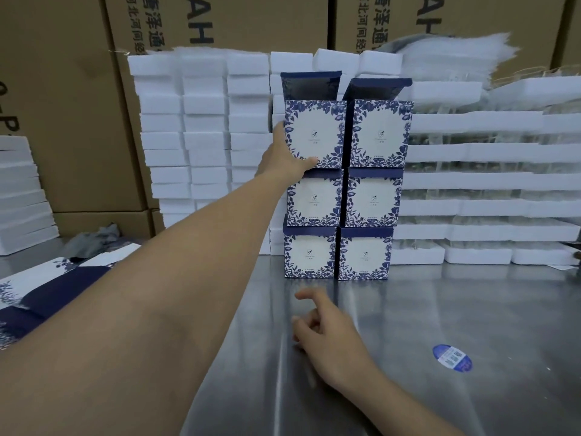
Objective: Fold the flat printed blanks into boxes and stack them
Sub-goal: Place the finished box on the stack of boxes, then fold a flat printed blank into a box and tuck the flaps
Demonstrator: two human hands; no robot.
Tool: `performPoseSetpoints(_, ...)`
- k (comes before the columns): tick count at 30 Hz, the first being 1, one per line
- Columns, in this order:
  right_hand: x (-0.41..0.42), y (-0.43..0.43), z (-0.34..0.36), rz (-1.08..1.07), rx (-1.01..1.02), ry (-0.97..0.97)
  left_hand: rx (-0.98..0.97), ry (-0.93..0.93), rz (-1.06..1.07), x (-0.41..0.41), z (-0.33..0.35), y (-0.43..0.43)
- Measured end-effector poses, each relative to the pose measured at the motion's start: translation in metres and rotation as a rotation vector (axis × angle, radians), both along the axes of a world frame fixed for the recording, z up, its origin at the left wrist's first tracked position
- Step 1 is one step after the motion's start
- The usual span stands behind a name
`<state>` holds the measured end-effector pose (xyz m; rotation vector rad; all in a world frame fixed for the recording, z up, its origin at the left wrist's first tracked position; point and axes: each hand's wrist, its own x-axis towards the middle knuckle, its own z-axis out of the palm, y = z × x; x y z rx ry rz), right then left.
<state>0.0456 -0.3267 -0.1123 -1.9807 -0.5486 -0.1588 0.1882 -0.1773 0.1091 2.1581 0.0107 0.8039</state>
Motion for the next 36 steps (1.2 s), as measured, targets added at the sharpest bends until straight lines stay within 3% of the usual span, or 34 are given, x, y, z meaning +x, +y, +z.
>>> performPoseSetpoints(6, 0.001, -0.001, 0.002, -0.011, -0.003, -0.004, -0.033, 0.203, 0.136, -0.002, -0.012, -0.009)
performPoseSetpoints(10, 0.003, -0.001, 0.001, -0.017, -0.012, -0.018, 0.022, 0.032, 0.138, -0.051, -0.073, -0.023)
performPoseSetpoints(13, 0.004, -0.003, 0.002, -0.020, -0.046, -0.035, 0.189, 0.083, -0.086, -0.118, -0.153, -0.019)
performPoseSetpoints(18, 0.006, -0.001, 0.000, 0.012, -0.197, -0.097, 0.417, 0.263, -0.155, -0.198, -0.225, 0.018)
performPoseSetpoints(22, 0.009, 0.000, -0.003, 0.004, -0.192, -0.101, 0.671, 0.214, -0.091, -0.205, -0.220, 0.029)
performPoseSetpoints(26, 0.010, 0.001, -0.003, 0.005, -0.177, -0.078, 0.885, 0.069, 0.180, -0.197, -0.202, 0.062)
performPoseSetpoints(30, 0.010, 0.000, -0.002, 0.007, -0.199, -0.087, 0.821, 0.084, 0.495, -0.196, -0.174, 0.122)
performPoseSetpoints(33, 0.009, 0.000, -0.002, -0.002, -0.215, -0.094, 0.485, 0.308, 0.617, -0.204, -0.162, 0.167)
performPoseSetpoints(36, 0.008, 0.001, -0.001, -0.005, -0.220, -0.089, 0.197, 0.502, 0.563, -0.211, -0.159, 0.192)
